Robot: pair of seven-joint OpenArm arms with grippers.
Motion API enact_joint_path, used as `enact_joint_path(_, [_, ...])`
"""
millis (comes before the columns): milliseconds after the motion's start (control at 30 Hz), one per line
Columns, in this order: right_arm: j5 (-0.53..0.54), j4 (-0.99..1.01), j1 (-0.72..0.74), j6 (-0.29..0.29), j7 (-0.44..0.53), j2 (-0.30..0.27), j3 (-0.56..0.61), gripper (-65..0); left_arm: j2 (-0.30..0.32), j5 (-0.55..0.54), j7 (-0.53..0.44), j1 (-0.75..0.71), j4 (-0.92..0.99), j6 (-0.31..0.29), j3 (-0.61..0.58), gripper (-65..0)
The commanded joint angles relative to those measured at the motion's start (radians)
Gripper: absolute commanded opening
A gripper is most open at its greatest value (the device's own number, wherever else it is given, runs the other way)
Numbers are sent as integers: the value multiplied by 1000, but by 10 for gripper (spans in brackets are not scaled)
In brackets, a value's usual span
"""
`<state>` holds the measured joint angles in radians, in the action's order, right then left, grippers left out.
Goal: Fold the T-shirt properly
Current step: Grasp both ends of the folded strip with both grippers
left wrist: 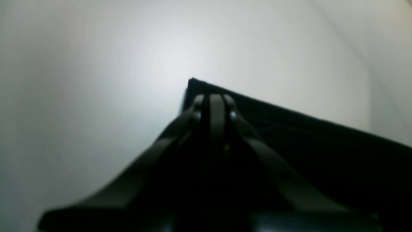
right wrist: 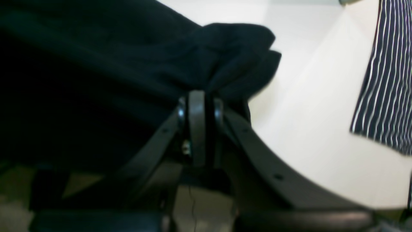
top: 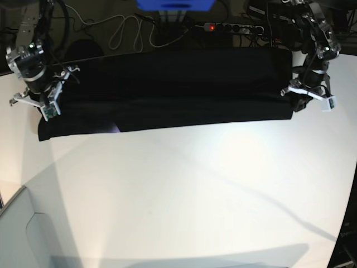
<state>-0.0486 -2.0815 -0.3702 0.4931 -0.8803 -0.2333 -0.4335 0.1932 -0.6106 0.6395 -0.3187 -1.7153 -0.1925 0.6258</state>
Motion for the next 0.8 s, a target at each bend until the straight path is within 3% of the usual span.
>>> enact_joint_path(0, [0, -14, -11, 5, 11, -13, -12, -649, 10, -10, -24, -6, -16, -8, 6, -650])
enact_joint_path(300, [0, 34, -62, 5, 65, -13, -34, -633, 9, -16, -27, -59, 22, -11, -1, -650])
enact_joint_path(400, [0, 43, -62, 5, 65, -13, -32, -549, 10, -18, -24, -59, 65, -11, 1, -650])
enact_joint_path(600, [0, 39, -63, 5, 60, -11, -32, -320, 10, -19, -24, -58, 82, -9, 4, -650])
enact_joint_path(767, [2, 11, -82, 5, 65, -10, -34, -264, 10, -21, -24, -56, 64, -5, 4, -459])
